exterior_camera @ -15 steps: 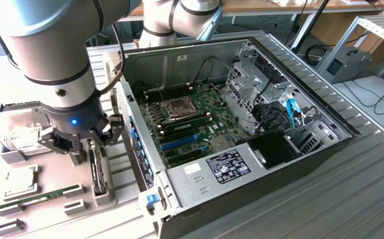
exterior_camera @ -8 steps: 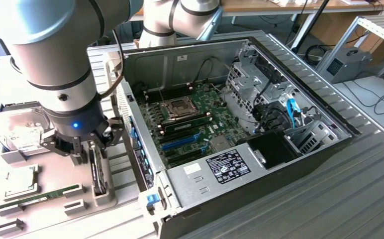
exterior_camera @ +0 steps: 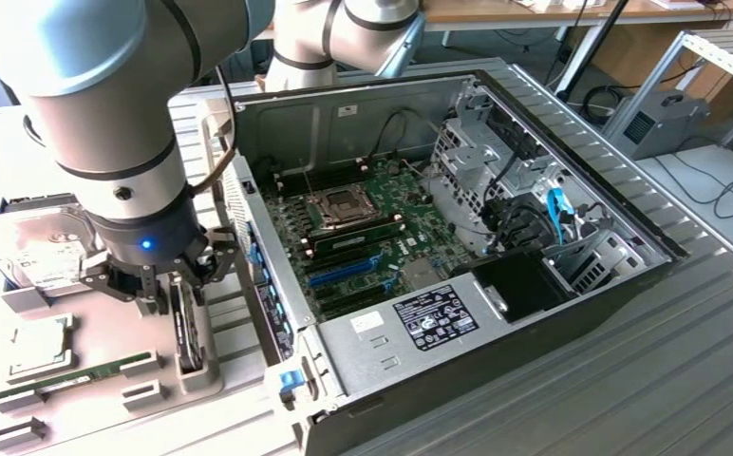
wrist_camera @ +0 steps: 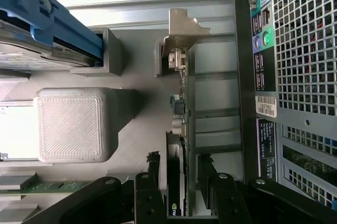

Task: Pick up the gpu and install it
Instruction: 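Pick up the gpu and move the gpu toward the slot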

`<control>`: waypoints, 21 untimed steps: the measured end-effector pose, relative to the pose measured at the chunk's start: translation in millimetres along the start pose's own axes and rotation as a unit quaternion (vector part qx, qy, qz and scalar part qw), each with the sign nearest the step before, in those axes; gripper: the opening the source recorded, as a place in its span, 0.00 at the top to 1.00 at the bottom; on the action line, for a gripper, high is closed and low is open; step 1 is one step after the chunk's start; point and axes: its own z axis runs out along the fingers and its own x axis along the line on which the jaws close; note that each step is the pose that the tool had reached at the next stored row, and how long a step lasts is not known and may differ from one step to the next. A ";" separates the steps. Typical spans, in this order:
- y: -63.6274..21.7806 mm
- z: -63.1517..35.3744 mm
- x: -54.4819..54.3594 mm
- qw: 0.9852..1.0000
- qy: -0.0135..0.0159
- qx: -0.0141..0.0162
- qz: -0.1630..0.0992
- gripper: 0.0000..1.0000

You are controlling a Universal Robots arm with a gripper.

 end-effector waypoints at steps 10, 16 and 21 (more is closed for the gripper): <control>0.0 0.1 0.0 1.000 0.000 0.000 0.000 0.66; 0.0 0.1 0.0 1.000 0.000 0.000 0.000 0.74; 0.0 0.1 0.0 1.000 0.000 0.000 0.000 0.74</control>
